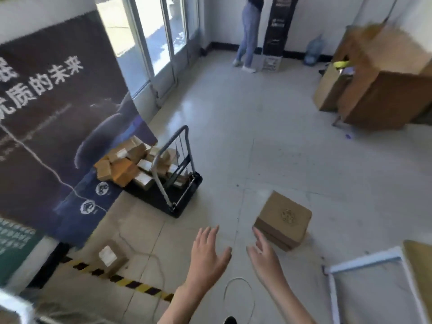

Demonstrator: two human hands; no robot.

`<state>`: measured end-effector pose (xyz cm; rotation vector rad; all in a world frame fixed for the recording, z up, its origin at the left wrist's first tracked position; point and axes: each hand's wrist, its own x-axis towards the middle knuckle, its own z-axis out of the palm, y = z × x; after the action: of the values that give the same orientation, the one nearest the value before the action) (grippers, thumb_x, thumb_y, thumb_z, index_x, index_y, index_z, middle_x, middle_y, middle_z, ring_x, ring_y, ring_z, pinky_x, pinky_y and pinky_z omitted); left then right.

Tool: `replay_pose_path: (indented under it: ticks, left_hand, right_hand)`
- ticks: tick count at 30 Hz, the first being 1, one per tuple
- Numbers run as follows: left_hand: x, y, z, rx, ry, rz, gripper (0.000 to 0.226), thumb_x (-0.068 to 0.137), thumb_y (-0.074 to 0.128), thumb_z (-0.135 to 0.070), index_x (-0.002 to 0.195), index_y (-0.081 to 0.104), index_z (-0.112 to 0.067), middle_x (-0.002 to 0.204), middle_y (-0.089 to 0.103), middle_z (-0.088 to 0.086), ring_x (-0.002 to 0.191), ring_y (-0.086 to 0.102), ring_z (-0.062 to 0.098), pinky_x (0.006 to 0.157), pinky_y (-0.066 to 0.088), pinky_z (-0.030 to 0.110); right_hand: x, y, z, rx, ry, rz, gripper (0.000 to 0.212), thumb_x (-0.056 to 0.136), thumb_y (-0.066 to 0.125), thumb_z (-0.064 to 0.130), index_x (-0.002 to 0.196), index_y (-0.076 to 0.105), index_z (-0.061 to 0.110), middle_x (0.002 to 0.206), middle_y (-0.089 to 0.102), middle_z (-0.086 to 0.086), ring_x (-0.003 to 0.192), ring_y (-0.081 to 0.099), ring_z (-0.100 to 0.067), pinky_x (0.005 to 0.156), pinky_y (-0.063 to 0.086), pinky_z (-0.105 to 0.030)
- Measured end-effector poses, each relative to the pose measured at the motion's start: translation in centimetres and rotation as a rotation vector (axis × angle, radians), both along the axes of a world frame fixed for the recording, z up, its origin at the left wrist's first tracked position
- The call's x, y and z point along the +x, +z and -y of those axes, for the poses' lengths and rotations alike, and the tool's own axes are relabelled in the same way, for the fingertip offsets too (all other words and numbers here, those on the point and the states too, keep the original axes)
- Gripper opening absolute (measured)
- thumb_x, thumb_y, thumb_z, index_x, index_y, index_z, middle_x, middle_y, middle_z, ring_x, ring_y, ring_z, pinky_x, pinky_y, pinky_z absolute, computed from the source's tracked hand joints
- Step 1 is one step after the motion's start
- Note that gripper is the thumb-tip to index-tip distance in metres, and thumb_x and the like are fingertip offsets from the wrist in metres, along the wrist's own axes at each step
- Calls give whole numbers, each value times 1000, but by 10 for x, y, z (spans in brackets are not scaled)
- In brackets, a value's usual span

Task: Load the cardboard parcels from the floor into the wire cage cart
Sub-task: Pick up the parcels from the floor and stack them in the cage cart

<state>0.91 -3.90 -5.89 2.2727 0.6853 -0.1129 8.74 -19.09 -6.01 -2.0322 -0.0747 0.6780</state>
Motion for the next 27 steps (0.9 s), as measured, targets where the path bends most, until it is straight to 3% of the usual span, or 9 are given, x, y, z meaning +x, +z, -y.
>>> replay_pose_path:
  ticks: [5, 13, 19, 27]
  left_hand:
    - [88, -18, 40, -40, -217, -87, 72, 93, 51, -48, 155, 23, -23, 162, 20, 0, 151, 6, 18, 121, 4, 30]
    - [250, -64, 69, -105, -437, -176, 70, 94, 53, -43, 155, 24, -23, 163, 21, -1, 151, 8, 19, 121, 9, 35]
    - [385, -118, 89, -219, -553, -323, 72, 91, 56, -42, 154, 26, -23, 158, 31, 2, 146, 21, 22, 118, 23, 45]
    - [522, -235, 104, -142, -571, -439, 71, 92, 57, -39, 153, 29, -18, 157, 34, 6, 145, 25, 27, 117, 24, 44]
  right_hand:
    - [52, -19, 60, 20, -234, -26, 55, 97, 51, 21, 148, 36, 33, 152, 40, 9, 141, 36, -11, 105, 32, -25]
    - [157, -54, 98, -35, -508, -79, 55, 98, 50, 28, 149, 32, 36, 155, 35, 10, 141, 35, -12, 113, 33, -36]
    - [245, -80, 129, -112, -647, -137, 56, 98, 49, 29, 150, 30, 36, 155, 34, 12, 139, 37, -10, 113, 33, -37]
    - [345, -195, 164, -135, -710, -360, 56, 99, 47, 26, 152, 29, 28, 154, 38, 6, 137, 39, -10, 110, 34, -32]
